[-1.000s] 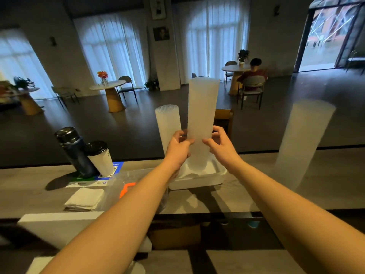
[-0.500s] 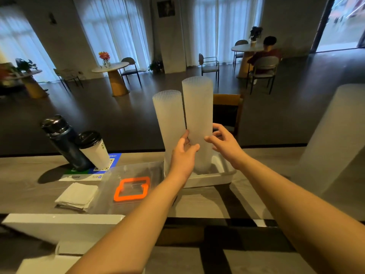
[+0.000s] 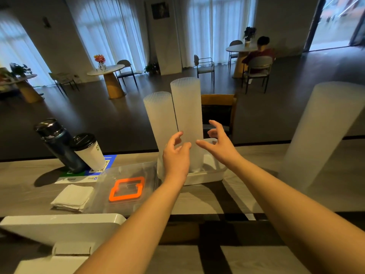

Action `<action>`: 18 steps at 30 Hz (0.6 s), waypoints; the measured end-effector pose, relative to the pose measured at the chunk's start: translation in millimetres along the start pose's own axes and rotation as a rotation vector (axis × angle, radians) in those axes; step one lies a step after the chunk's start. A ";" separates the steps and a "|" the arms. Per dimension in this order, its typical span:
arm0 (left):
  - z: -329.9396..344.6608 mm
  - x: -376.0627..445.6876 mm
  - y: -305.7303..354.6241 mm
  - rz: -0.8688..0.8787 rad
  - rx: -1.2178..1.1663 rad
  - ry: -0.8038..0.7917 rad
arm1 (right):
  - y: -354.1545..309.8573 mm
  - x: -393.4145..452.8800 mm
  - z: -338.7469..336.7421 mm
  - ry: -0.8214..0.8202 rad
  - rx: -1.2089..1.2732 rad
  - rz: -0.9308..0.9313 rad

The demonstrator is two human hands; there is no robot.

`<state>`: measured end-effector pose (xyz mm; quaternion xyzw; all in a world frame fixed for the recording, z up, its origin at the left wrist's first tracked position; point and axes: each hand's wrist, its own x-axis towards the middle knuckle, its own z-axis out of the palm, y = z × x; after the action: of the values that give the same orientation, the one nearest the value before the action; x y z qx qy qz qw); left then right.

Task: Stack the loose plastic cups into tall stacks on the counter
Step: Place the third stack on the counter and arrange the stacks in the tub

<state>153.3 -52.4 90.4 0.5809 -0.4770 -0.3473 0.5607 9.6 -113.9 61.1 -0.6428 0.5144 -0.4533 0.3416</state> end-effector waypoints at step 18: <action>68.4 -91.9 57.5 0.046 -0.156 -0.511 | -12.8 -159.9 -94.7 0.314 0.151 0.004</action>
<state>51.8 17.3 125.9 0.4182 -0.5881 -0.5055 0.4729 -84.0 47.0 69.4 -0.5357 0.5274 -0.5845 0.3053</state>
